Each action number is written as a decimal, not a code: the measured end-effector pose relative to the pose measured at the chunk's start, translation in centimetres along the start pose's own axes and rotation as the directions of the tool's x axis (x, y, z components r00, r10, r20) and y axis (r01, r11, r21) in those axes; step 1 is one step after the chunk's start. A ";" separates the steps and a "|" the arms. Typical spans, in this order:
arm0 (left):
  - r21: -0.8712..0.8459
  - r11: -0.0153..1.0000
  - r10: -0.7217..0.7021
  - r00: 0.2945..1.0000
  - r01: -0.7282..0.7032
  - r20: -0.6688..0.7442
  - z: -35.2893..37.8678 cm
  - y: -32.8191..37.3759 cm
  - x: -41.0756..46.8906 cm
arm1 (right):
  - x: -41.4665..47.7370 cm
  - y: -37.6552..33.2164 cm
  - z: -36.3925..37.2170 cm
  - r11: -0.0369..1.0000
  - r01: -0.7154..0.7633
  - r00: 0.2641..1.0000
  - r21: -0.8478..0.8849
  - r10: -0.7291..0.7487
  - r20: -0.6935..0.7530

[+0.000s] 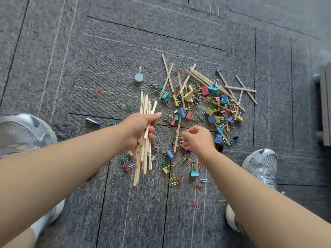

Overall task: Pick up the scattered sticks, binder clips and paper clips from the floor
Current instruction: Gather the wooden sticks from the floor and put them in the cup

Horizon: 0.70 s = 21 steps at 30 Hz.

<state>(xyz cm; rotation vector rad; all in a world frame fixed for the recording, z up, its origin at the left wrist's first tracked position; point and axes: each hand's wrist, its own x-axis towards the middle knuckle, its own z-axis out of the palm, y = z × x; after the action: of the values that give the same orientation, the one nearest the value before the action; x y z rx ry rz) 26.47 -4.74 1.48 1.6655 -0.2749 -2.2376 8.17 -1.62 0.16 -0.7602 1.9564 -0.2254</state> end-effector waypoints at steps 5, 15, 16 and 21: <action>-0.018 1.000 0.021 1.000 -0.021 -0.017 -0.2 1.1 0.8 | 2.0 -0.4 1.3 0.952 0.028 0.980 -0.305 -0.086 -0.178; -0.002 1.000 -0.003 1.000 0.003 -0.015 0.0 1.0 0.7 | 2.5 -1.6 2.1 0.936 -0.010 0.999 -0.351 -0.008 -0.050; -0.007 1.000 0.001 1.000 -0.001 -0.007 -0.1 1.1 0.6 | 1.9 -1.9 1.7 0.954 -0.009 0.998 -0.301 -0.010 -0.061; -0.052 0.998 0.026 1.000 -0.026 0.001 -1.3 1.8 0.4 | 2.2 -5.2 0.4 0.996 0.085 0.973 -0.019 -0.087 -0.213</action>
<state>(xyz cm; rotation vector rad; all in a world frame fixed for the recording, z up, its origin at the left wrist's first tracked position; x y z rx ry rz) 27.90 -6.53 1.38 1.6247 -0.2355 -2.2084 10.02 -6.97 0.75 -0.8579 2.1293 -0.3634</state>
